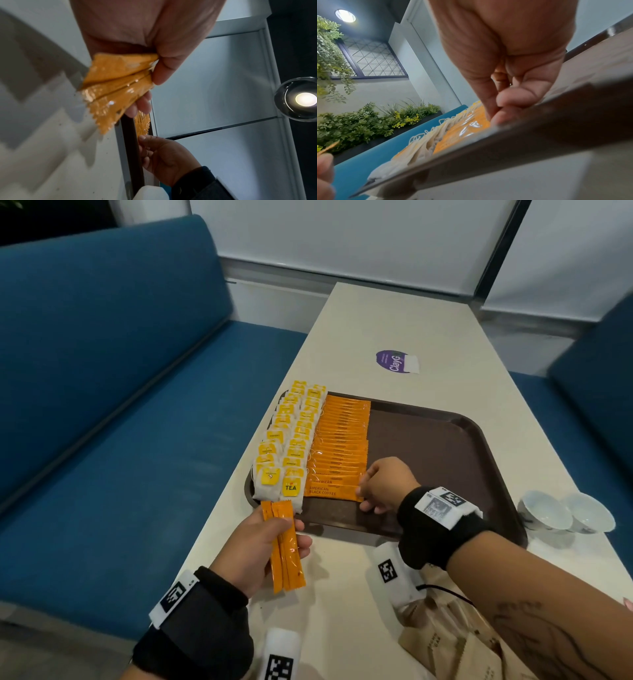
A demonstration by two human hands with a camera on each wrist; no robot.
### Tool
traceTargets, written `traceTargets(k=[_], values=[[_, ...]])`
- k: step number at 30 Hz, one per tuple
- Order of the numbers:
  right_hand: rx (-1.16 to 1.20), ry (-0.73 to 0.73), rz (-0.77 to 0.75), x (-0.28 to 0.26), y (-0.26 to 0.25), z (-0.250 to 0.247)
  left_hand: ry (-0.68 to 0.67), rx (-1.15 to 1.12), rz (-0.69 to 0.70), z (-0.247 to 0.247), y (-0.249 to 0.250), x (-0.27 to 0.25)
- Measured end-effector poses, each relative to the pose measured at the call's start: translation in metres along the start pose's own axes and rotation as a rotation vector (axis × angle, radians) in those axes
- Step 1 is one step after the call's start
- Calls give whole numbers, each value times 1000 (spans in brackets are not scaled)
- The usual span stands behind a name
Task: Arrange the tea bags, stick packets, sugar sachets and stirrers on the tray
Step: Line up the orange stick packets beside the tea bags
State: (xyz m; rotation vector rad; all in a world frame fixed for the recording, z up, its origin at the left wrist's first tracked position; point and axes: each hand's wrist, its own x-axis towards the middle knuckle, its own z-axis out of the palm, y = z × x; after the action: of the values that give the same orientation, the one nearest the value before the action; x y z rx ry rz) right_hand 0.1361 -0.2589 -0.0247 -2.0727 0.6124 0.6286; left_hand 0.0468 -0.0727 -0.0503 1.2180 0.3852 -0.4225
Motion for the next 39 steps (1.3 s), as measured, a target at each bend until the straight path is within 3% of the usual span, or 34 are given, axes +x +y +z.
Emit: traceTargets(k=[4,12,15,18,20,23,25,33,36,39], values=[[124,63,-11,0,4,2,-22,7,29,-1,0,-4],[27,67,-123,-6,11,1,-21,-49,58,4,-5,-7],[49,91,-205,-12,18,-5,-27,-137,53,10,-4,-7],[58,123,-383,-30,25,-9,-33,-227,61,17,-2,-7],[110,31,-507,-50,30,-8,-31,-287,71,25,-1,-9],[202,-184,-566,-78,44,1,-42,-326,83,39,-1,-13],[245,-203,-579,-89,56,11,-66,-368,81,49,0,-16],[214,-15,-609,-102,81,18,-139,-427,84,63,-6,-19],[-9,329,-723,-100,84,15,-148,-439,76,64,-2,-20],[-316,748,-976,-97,85,9,-150,-384,88,59,3,-17]])
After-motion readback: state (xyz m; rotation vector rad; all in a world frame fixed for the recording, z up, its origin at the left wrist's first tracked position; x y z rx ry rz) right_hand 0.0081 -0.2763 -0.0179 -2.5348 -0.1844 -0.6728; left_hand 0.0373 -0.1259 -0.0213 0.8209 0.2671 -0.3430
